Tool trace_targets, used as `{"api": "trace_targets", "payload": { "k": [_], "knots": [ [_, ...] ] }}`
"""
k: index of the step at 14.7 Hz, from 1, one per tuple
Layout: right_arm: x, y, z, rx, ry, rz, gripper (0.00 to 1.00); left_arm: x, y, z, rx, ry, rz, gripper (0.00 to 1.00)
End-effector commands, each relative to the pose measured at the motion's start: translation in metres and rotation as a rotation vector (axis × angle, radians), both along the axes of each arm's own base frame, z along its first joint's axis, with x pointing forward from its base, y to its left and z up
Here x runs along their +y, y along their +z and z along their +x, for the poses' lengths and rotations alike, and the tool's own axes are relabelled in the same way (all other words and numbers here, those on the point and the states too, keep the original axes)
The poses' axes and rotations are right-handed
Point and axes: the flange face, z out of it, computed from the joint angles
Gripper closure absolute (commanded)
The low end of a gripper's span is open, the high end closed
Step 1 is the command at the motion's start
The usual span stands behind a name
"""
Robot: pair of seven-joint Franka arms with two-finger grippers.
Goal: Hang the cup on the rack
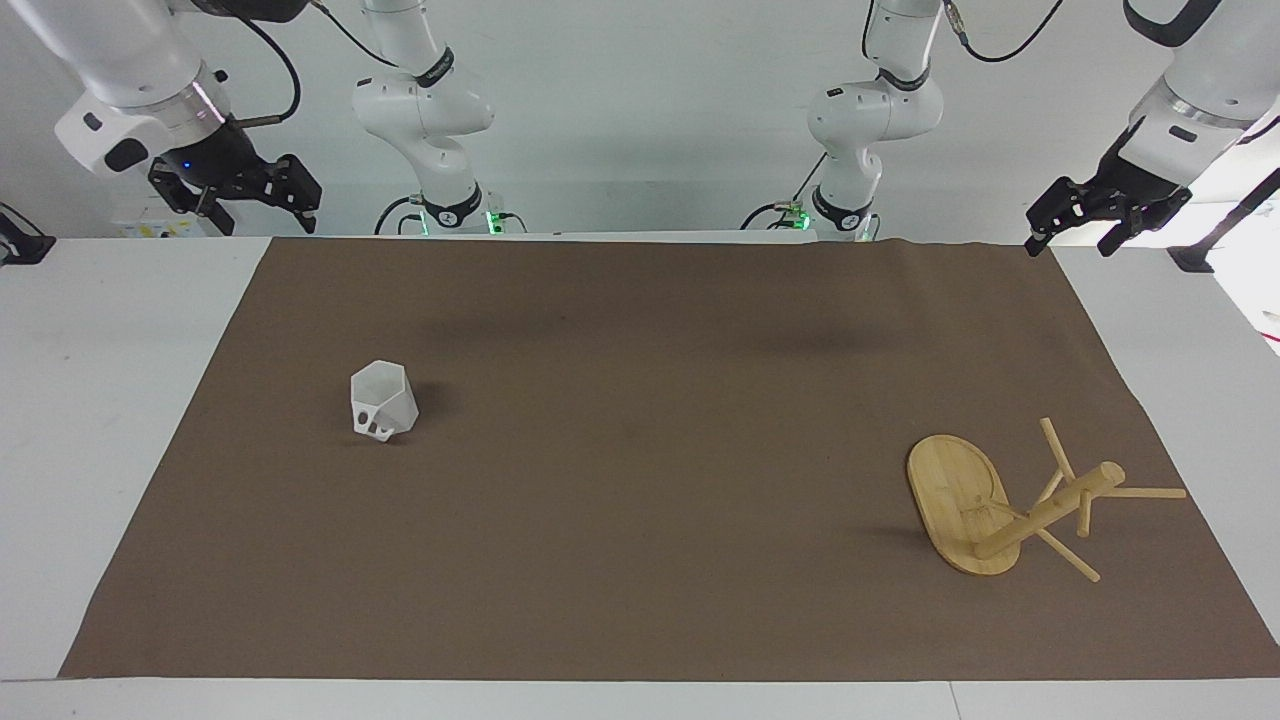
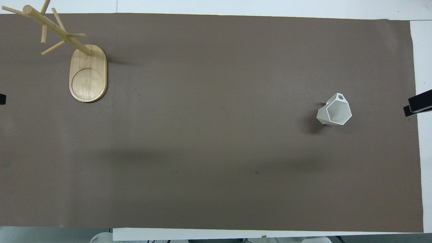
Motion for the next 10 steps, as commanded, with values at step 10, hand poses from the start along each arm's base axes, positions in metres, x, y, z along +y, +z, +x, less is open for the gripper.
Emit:
{"api": "trace_targets", "payload": {
  "k": [10],
  "knots": [
    [-0.031, -0.015, -0.003, -0.041, 0.295, 0.064, 0.00, 0.001, 0.000, -0.007, -0.006, -0.010, 0.005, 0.00]
  ]
}}
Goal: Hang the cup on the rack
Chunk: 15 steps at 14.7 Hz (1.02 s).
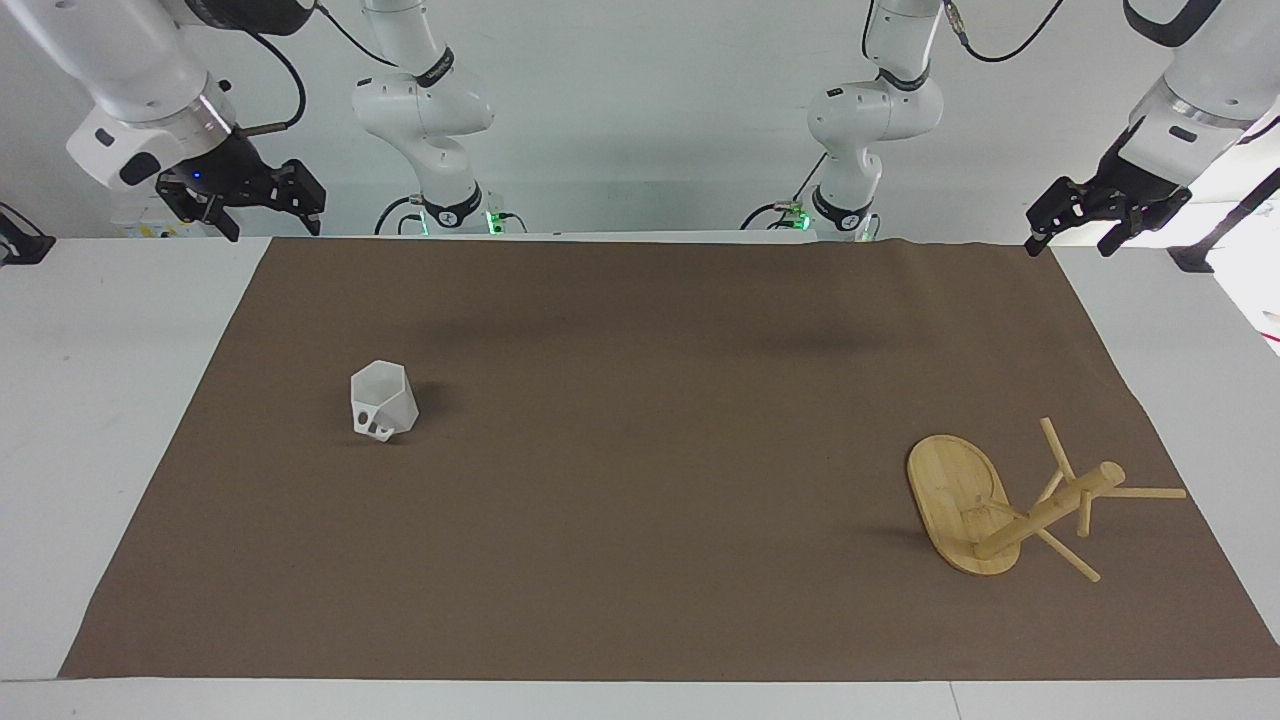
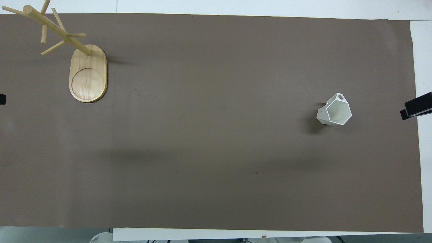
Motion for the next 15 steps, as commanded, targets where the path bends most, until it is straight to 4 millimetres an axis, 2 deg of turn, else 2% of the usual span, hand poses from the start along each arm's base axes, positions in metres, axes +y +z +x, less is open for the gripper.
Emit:
{"api": "trace_targets", "payload": {
  "k": [1, 3, 5, 7, 9, 12, 15],
  "knots": [
    [-0.048, -0.008, -0.006, -0.049, 0.207, 0.096, 0.00, 0.001, 0.000, -0.007, -0.006, -0.010, 0.005, 0.00],
    [-0.092, -0.023, -0.003, -0.084, 0.338, 0.206, 0.00, 0.001, 0.000, -0.007, -0.006, -0.010, 0.005, 0.00],
    [-0.132, -0.048, 0.005, -0.126, 0.508, 0.313, 0.00, 0.001, 0.000, -0.007, -0.006, -0.010, 0.005, 0.00],
    [-0.186, -0.096, 0.015, -0.211, 0.639, 0.479, 0.00, 0.001, 0.000, -0.007, -0.006, -0.010, 0.005, 0.00],
    [-0.218, -0.150, 0.022, -0.316, 0.778, 0.627, 0.00, 0.001, 0.000, -0.007, -0.006, -0.010, 0.005, 0.00],
    [-0.236, -0.240, 0.019, -0.521, 0.901, 0.884, 0.00, 0.001, 0.001, -0.007, -0.008, -0.010, 0.005, 0.00],
    [-0.233, -0.330, 0.010, -0.713, 0.939, 1.066, 0.00, 0.001, 0.000, -0.007, -0.006, -0.010, 0.005, 0.00]
  ]
}}
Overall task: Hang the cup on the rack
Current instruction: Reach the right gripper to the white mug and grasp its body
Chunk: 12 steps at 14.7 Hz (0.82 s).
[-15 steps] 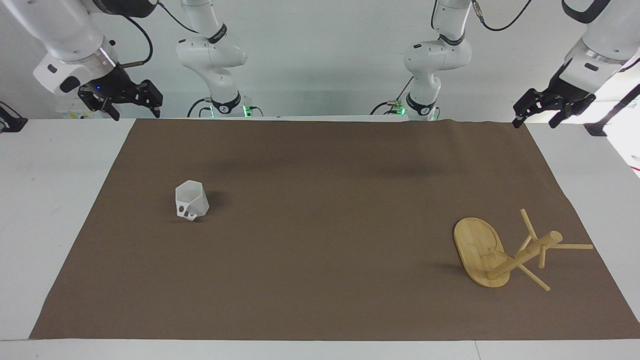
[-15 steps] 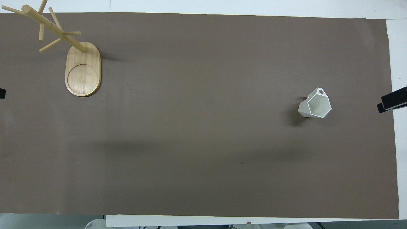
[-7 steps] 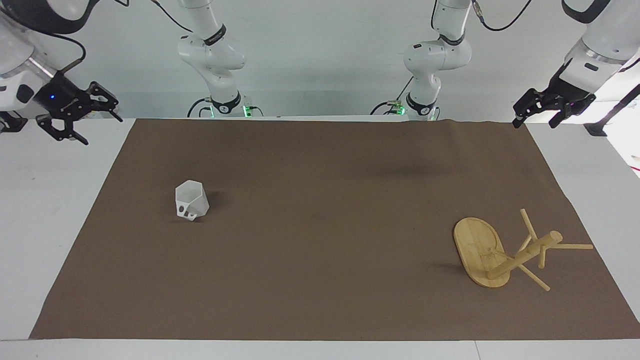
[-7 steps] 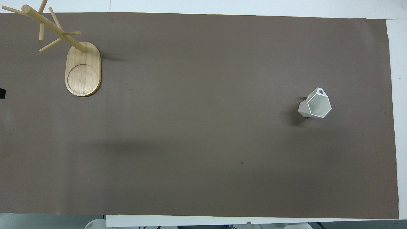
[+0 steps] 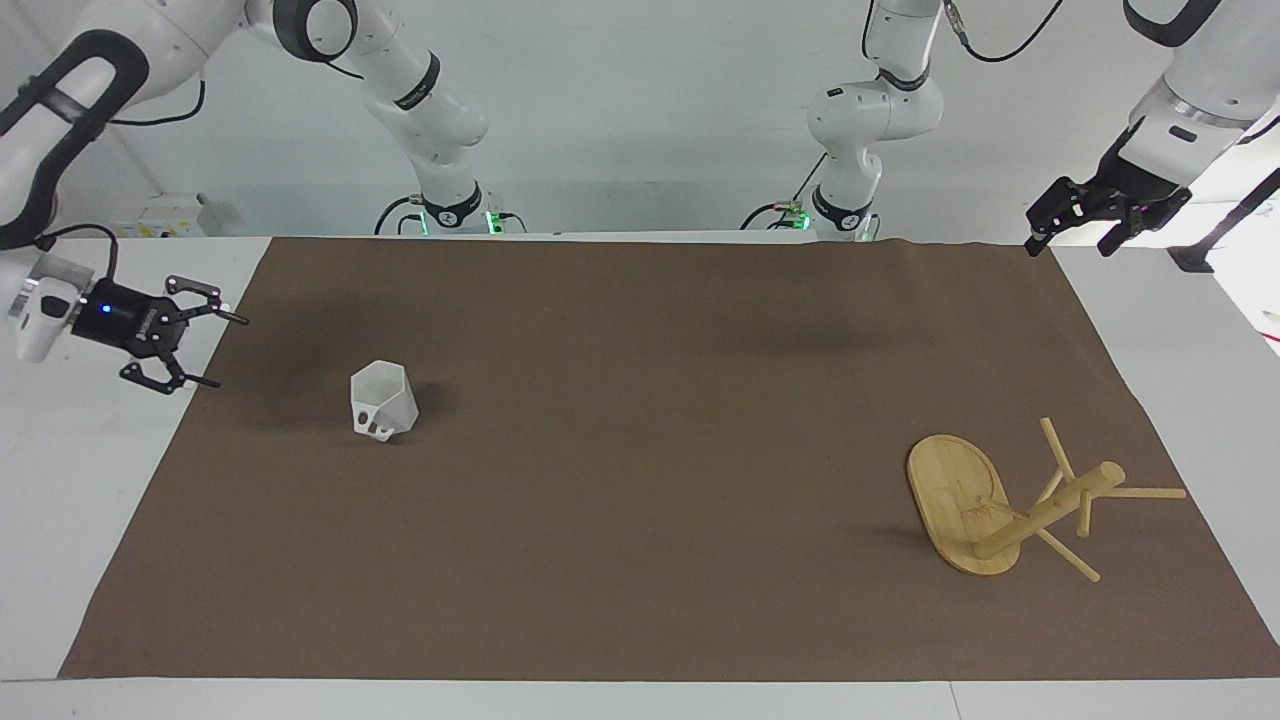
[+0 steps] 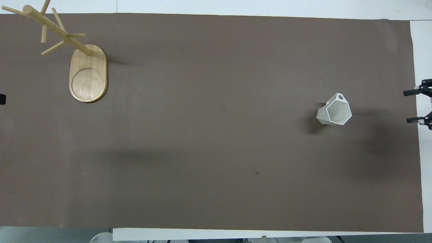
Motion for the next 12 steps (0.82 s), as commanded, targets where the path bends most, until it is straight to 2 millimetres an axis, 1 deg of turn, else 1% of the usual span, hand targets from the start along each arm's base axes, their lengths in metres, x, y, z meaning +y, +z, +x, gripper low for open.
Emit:
{"api": "trace_targets", "payload": {
  "k": [1, 3, 4, 6, 8, 9, 12],
  "knots": [
    [0.014, -0.071, -0.008, -0.114, 0.022, 0.211, 0.00, 0.001, 0.001, -0.007, -0.008, -0.010, 0.005, 0.00],
    [0.033, -0.114, -0.009, -0.179, 0.033, 0.296, 0.00, 0.001, 0.000, -0.007, -0.006, -0.010, 0.005, 0.00],
    [0.044, -0.128, -0.006, -0.204, 0.031, 0.330, 0.00, 0.001, 0.000, -0.007, -0.006, -0.010, 0.005, 0.00],
    [0.061, -0.142, -0.010, -0.253, 0.054, 0.338, 0.00, 0.001, 0.001, -0.007, -0.008, -0.010, 0.005, 0.00],
    [0.090, -0.150, -0.013, -0.344, 0.080, 0.388, 0.00, 0.001, 0.000, -0.007, -0.006, -0.010, 0.005, 0.00],
    [0.095, -0.153, -0.017, -0.352, 0.086, 0.399, 0.00, 0.001, 0.001, -0.007, -0.008, -0.010, 0.005, 0.00],
    [0.096, -0.153, -0.020, -0.366, 0.092, 0.404, 0.00, 0.002, 0.000, -0.007, -0.006, -0.009, 0.005, 0.00]
  ]
}}
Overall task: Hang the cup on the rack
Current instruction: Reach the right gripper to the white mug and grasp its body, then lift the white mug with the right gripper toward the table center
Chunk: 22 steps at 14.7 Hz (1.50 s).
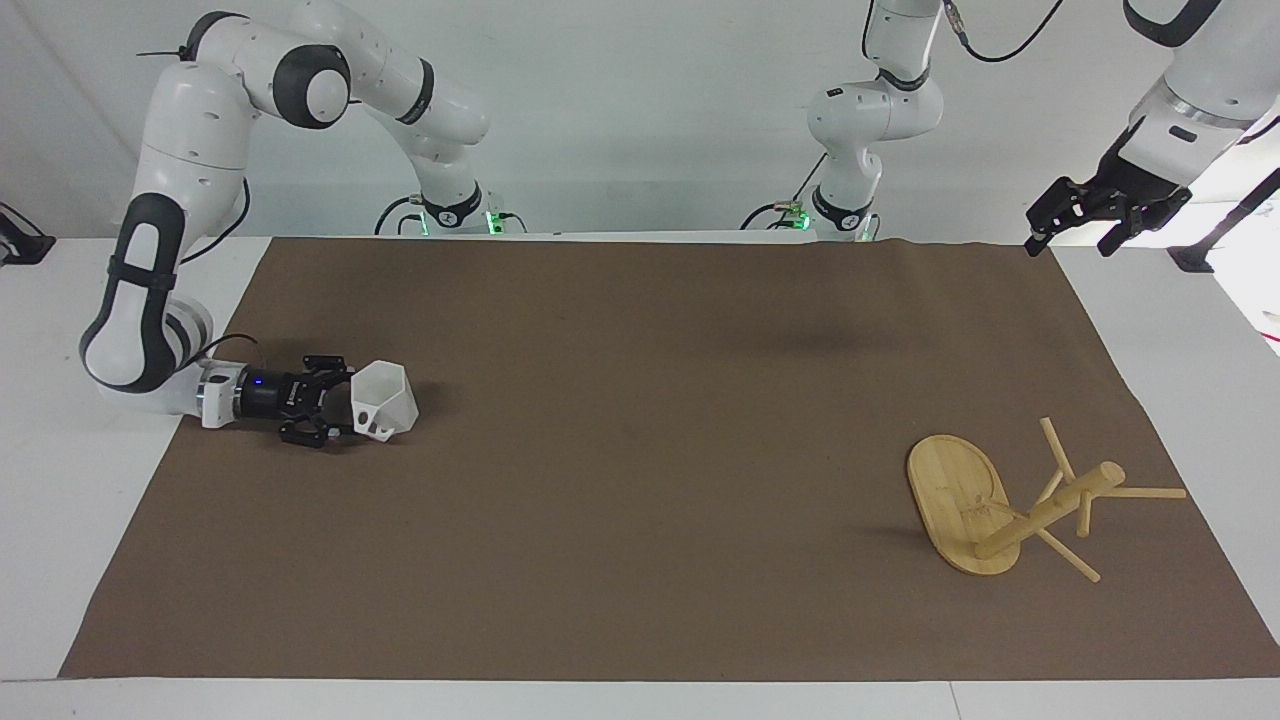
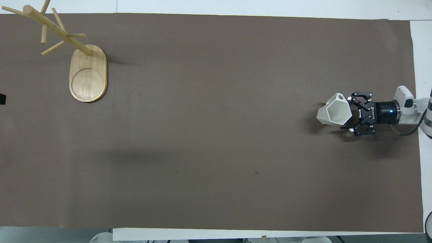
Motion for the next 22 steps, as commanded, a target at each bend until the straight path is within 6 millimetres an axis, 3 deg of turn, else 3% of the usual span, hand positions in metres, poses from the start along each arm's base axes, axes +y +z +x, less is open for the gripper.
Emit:
{"api": "trace_targets", "payload": {
  "k": [1, 14, 18, 22],
  "knots": [
    [-0.001, 0.006, -0.013, -0.030, -0.034, 0.009, 0.00, 0.001, 0.000, -0.007, -0.006, -0.010, 0.005, 0.00],
    [0.024, -0.008, -0.020, -0.009, -0.034, 0.011, 0.00, 0.001, 0.001, -0.007, -0.008, -0.010, 0.005, 0.00],
    [0.045, -0.007, -0.010, -0.037, 0.006, 0.005, 0.01, 0.001, 0.000, -0.007, -0.006, -0.010, 0.005, 0.00],
    [0.052, -0.004, -0.006, -0.045, 0.005, 0.013, 0.01, 0.001, 0.001, -0.007, -0.008, -0.010, 0.005, 0.00]
  ]
}}
